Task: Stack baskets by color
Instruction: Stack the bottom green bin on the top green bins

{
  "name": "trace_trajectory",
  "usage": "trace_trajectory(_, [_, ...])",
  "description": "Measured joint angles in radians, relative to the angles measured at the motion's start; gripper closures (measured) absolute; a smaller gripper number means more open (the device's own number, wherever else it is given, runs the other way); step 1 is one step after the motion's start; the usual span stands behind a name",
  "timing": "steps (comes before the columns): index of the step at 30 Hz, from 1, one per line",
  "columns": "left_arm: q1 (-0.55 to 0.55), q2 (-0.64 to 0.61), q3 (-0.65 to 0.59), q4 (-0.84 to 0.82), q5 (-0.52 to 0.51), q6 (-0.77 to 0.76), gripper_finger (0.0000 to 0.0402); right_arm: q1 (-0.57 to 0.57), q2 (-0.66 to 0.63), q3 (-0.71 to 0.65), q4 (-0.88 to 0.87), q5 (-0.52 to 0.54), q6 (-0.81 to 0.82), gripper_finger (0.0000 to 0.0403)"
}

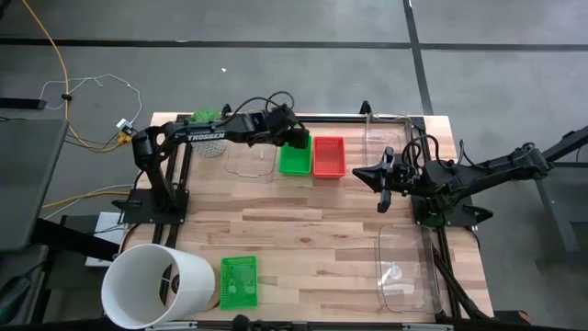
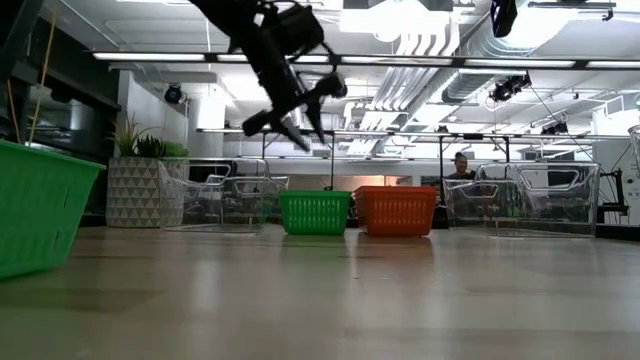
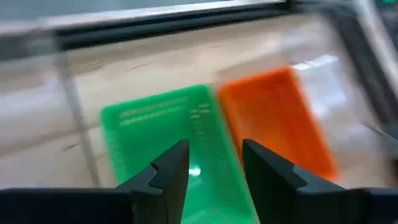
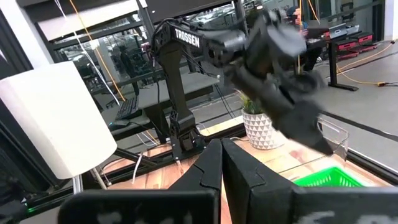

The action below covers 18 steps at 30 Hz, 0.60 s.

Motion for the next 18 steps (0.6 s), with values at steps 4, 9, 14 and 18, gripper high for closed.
trace_trajectory(4, [0.007,-0.041,0.081,0.002,0.075,0.159,0.0264,0.0,0.0,0.0,0.0,0.0,0.007,0.0403])
trace_trajectory(9, [-0.025,-0.175,0.125,0.062,0.227,0.376,0.0264,0.0,0.0,0.0,0.0,0.0,0.017,0.0403])
trace_trajectory(14, [-0.123,-0.372,0.082,0.097,0.246,0.484,0.0264,0.0,0.0,0.0,0.0,0.0,0.033,0.0403])
trace_trajectory(18, [-0.229,-0.524,-0.029,0.224,0.191,0.535,0.0264,0.0,0.0,0.0,0.0,0.0,0.033,0.0403])
